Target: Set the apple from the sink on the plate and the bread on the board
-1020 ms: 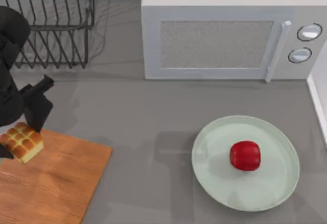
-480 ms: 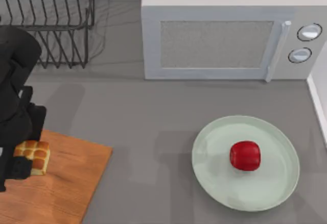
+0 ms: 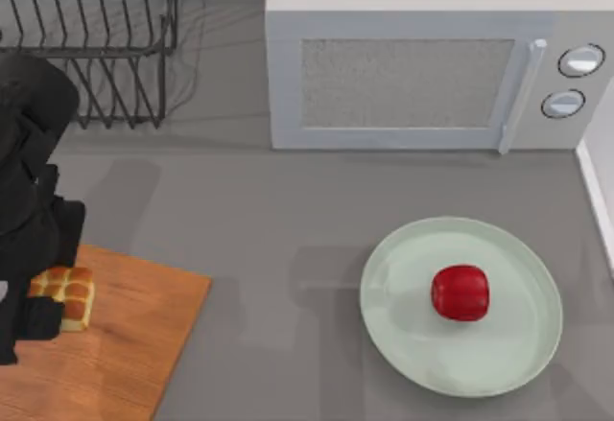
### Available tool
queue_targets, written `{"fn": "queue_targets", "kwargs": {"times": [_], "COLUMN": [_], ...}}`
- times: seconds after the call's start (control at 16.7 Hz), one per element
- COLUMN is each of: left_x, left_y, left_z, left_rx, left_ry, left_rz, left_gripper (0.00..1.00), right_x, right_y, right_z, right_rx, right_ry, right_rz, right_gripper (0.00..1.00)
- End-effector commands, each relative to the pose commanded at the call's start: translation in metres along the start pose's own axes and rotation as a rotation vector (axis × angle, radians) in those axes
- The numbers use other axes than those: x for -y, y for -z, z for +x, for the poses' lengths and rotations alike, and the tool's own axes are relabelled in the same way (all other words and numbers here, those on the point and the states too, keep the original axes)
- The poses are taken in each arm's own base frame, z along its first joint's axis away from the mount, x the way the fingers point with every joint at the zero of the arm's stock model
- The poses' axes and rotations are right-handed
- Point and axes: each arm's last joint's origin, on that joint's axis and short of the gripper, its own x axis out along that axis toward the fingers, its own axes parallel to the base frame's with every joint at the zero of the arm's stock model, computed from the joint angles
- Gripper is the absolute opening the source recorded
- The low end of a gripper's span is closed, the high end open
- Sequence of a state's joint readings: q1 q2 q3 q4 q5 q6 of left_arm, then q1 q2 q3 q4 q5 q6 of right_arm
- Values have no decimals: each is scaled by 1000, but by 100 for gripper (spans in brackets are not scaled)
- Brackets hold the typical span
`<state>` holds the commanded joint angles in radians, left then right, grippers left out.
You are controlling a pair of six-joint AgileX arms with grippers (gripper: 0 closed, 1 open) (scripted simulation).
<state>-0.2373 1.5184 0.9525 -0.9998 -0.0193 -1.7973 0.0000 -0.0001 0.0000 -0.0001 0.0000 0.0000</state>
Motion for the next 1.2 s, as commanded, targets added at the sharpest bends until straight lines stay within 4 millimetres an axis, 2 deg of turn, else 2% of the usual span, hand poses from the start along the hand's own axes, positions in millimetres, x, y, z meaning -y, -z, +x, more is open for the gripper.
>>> {"fn": "queue_targets", "kwargs": {"times": [0.42,1.08,1.2], "left_x": [2,-1,-1], "left_y": [1,2,2], "left_z": [8,44,45], "left_rx": [-8,0,0], "left_ry": [32,4,3], "left_rz": [0,2,2], "left_gripper": [0,0,0], "right_x": [0,0,0], "right_y": [0,0,0], "right_z": [0,0,0], "right_rx": [0,0,0], "right_ry": [0,0,0], "right_rz": [0,0,0], "right_gripper": [100,100,100]}}
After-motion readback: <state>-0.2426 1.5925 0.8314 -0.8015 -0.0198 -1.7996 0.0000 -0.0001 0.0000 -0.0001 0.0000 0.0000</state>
